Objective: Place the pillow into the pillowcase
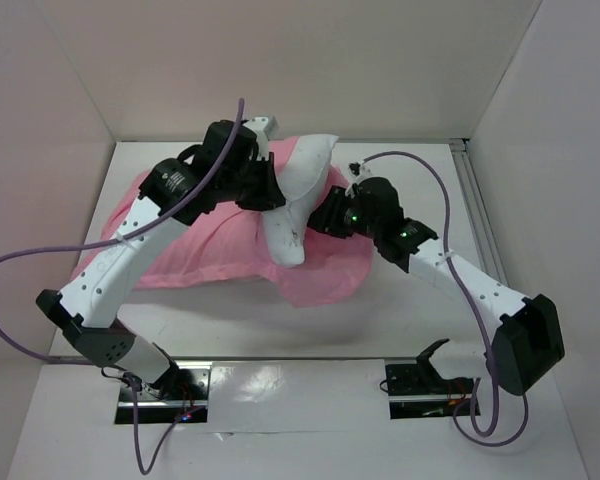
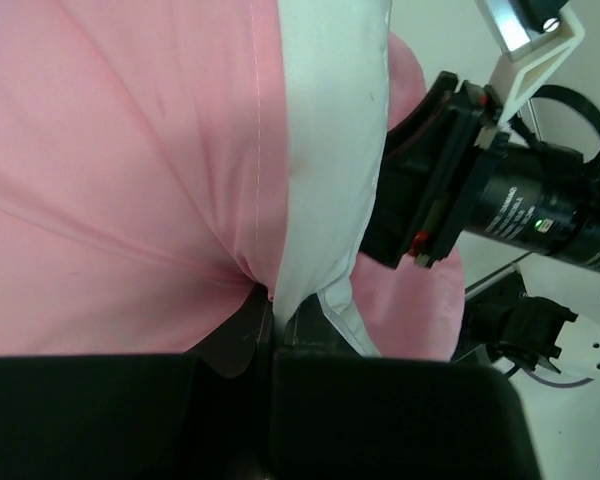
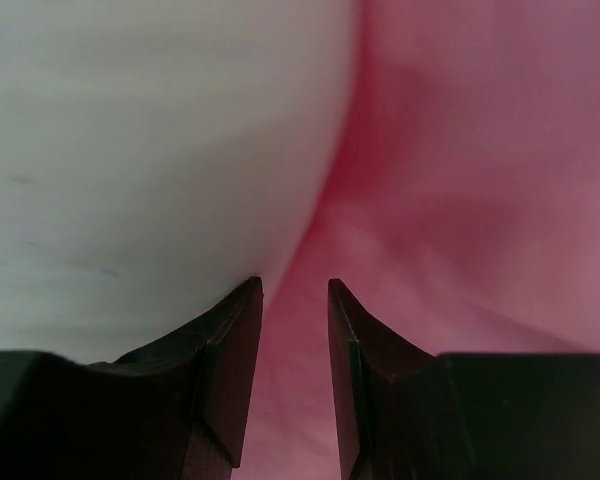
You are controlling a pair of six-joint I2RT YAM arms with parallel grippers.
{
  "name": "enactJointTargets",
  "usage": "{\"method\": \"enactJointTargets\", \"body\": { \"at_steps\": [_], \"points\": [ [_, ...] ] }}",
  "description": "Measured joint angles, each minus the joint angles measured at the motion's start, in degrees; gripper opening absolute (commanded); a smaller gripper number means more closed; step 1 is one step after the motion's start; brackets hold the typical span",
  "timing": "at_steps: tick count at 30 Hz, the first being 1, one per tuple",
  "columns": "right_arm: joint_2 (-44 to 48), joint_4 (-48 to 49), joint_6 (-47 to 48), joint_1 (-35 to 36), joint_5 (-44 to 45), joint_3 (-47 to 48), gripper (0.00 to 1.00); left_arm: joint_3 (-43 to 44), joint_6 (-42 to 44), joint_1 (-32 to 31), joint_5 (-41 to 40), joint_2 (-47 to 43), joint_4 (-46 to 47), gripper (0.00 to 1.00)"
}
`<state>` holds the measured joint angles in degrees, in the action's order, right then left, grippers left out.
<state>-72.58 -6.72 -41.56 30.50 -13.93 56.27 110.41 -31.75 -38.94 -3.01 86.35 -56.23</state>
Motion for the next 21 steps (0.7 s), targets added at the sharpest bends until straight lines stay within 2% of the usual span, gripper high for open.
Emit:
{"method": "enactJointTargets", "body": {
  "at_steps": [4,5,8,13,15,16,19,20,21],
  "points": [
    [-2.97,-0.46,-0.09,3.58,4.26,0.76,0.61,-2.19,-0.20,0.68,2.56,0.39,1.25,0.00],
    [-4.11,-0.57,-0.02,3.85,5.35,0.85,0.69,-2.58,-0.20,1.07,2.89,0.35,1.51,0.00],
    [-8.55,-0.63,-0.02,4.55,8.09,0.94,0.81,-3.61,-0.68,2.45,4.07,0.24,2.82,0.00],
    [-16.04,0.39,-0.20,5.88,9.90,1.38,0.82,-3.98,-1.60,4.48,7.54,-0.07,3.91,0.00],
    [-18.62,1.90,-0.44,6.45,10.56,2.58,0.80,-4.46,-1.68,4.92,8.68,-0.24,4.13,0.00],
    [-20.11,2.73,-0.57,6.73,10.88,3.41,0.78,-4.92,-1.66,5.18,9.07,-0.48,4.33,0.00],
    [-25.27,5.27,-0.79,7.23,12.63,6.27,0.51,-5.53,-1.75,6.21,9.75,-0.81,4.35,0.00],
    [-26.62,5.95,-0.85,7.23,13.31,6.73,0.39,-5.64,-1.86,6.49,10.19,-0.90,4.39,0.00],
    [-27.26,6.19,-0.66,7.15,13.97,6.80,0.14,-5.73,-1.92,6.75,10.60,-0.98,4.42,0.00]
  ]
}}
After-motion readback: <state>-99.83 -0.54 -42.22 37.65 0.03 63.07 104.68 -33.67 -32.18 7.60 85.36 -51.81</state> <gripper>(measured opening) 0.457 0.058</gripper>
